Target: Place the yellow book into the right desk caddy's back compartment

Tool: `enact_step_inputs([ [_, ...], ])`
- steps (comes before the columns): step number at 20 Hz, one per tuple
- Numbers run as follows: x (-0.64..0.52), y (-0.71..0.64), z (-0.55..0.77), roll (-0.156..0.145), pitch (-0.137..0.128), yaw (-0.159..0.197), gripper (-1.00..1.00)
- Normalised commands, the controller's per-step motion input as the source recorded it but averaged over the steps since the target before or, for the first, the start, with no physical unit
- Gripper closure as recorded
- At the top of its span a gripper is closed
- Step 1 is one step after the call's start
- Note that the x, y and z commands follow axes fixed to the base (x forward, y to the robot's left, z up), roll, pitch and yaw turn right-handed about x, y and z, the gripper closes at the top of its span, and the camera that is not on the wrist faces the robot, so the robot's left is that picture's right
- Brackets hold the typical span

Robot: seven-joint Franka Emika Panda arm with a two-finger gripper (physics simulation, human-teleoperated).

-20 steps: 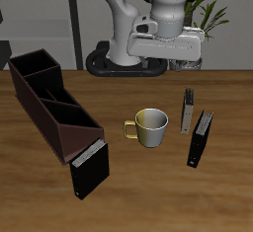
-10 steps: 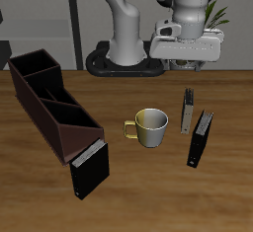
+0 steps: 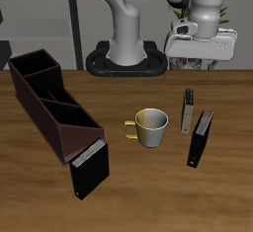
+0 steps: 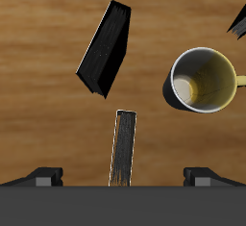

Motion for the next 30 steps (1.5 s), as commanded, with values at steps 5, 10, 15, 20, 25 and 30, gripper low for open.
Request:
enact_step_inputs([
  [5, -0.08, 0.15, -0.08, 0.023, -0.013, -0.029, -1.00],
  [10, -0.05, 0.04, -0.17, 0.020, 0.004, 0.015, -1.00],
  [15, -0.04, -0.06, -0.08, -0.005, -0.015, 0.005, -1.00],
  [20, 0.06, -0.08, -0.17, -0.007, 0.023, 0.015, -1.00],
  [25, 0.08, -0.07, -0.18, 0.005, 0.025, 0.011, -1.00],
  [30, 0.06, -0.09, -0.21, -0.005, 0.041, 0.008, -1.00],
])
